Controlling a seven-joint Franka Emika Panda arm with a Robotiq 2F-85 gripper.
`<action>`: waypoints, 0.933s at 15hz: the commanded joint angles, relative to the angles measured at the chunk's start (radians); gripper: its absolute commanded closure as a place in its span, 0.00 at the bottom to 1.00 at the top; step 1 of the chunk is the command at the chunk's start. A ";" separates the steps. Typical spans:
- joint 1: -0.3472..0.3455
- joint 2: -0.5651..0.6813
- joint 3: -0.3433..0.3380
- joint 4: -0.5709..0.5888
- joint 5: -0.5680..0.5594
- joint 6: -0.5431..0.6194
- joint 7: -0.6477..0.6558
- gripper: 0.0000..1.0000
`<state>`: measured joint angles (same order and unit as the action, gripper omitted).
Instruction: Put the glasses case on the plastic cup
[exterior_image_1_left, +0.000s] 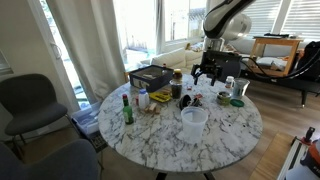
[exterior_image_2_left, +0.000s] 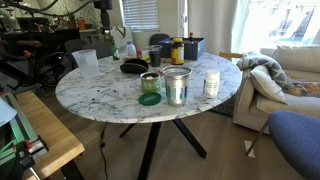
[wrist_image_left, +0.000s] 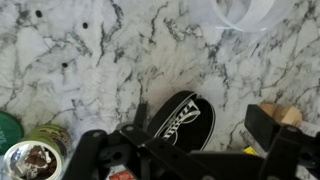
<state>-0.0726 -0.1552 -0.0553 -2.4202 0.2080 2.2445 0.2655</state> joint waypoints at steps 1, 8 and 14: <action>0.004 0.125 -0.012 -0.003 0.157 0.176 0.036 0.00; -0.002 0.245 -0.009 0.005 0.246 0.394 0.046 0.00; -0.020 0.337 -0.002 0.039 0.318 0.396 0.006 0.00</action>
<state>-0.0774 0.1200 -0.0633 -2.4053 0.4675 2.6436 0.3116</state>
